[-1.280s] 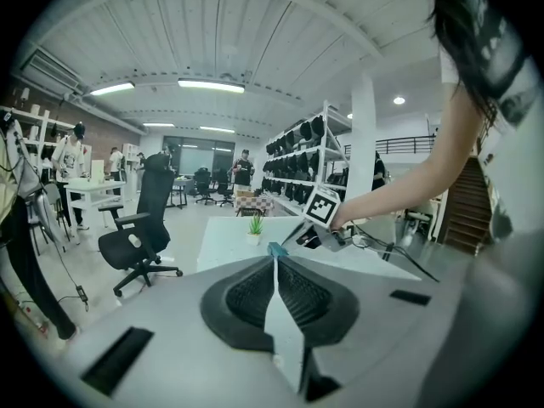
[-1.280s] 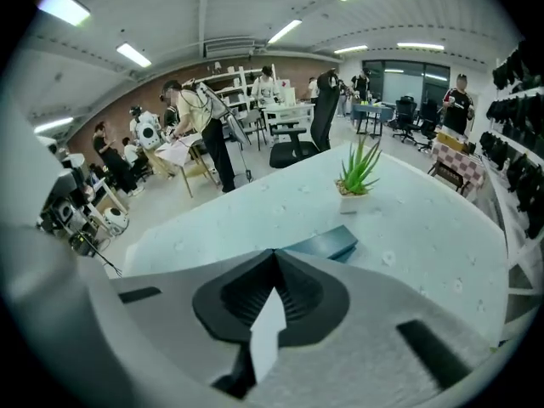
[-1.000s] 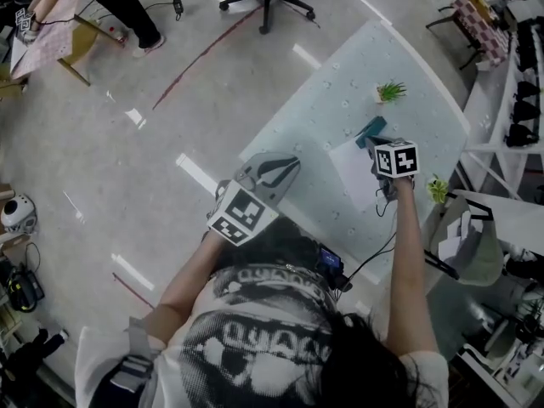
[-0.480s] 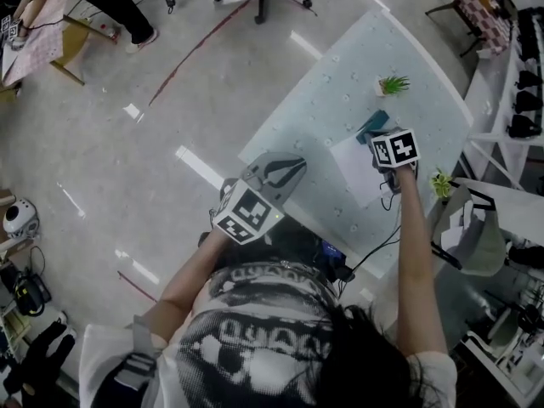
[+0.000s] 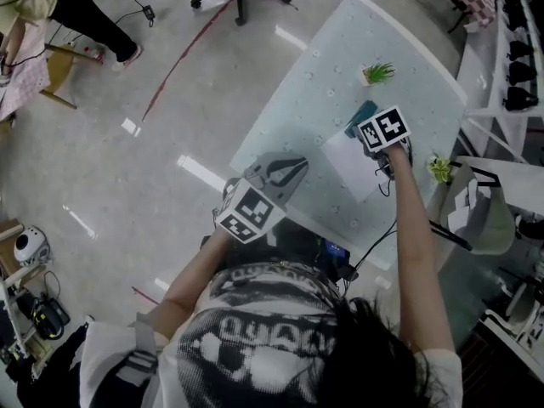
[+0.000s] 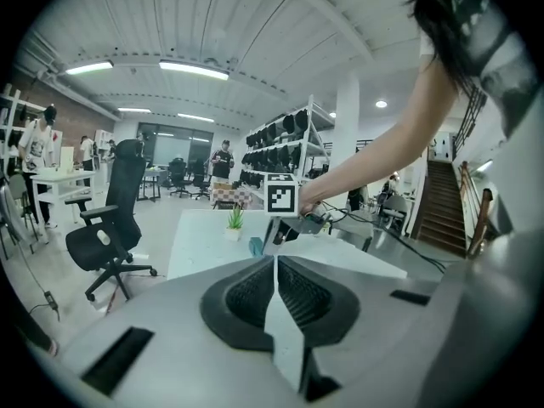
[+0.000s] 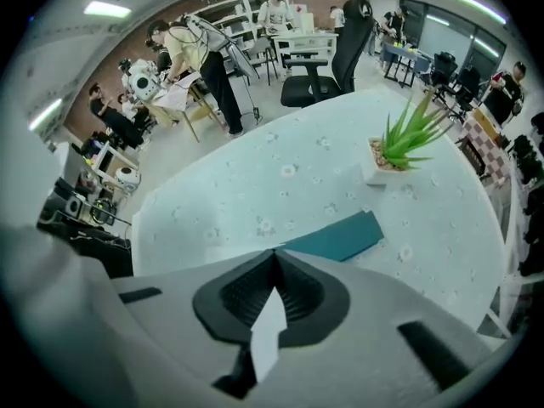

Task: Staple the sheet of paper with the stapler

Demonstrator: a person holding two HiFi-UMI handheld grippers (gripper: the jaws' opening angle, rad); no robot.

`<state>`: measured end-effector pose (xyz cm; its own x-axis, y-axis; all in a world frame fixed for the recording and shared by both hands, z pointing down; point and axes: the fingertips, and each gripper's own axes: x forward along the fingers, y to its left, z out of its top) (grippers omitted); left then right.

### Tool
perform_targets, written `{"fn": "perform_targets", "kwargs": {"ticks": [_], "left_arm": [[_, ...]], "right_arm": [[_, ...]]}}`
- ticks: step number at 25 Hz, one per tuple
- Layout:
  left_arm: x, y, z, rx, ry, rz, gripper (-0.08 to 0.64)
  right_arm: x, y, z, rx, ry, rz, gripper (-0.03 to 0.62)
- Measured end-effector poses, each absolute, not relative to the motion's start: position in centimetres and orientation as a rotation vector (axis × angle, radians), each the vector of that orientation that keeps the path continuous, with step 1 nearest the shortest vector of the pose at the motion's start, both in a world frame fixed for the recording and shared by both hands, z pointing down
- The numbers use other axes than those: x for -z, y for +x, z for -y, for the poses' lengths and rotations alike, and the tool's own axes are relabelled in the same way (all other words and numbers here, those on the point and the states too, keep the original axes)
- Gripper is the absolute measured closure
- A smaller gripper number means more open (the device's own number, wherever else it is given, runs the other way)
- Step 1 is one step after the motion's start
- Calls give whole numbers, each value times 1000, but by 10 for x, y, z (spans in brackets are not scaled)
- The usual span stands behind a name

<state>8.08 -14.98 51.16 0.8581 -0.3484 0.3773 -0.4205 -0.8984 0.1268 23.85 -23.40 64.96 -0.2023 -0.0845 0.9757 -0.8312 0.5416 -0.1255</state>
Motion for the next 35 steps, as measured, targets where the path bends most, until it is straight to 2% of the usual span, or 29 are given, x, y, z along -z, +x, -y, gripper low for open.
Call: {"fn": "perform_targets", "kwargs": {"ticks": [10,20,30,35], "left_arm": [[-502,81,166,-500,2854,635,548],[-488,77,159,-515,2894,610,548],[-502,74,139,-530,2871,543,548],[-510,64,133,-550,2844,584,548]], "right_arm": [[-651,241,232,-793,811,1688,595],[-624,247,230,-793,1151,1849,597],[-606,225,163,-829,1411,1997,598],[-608,198,117,-823,1389,2033,598]]}}
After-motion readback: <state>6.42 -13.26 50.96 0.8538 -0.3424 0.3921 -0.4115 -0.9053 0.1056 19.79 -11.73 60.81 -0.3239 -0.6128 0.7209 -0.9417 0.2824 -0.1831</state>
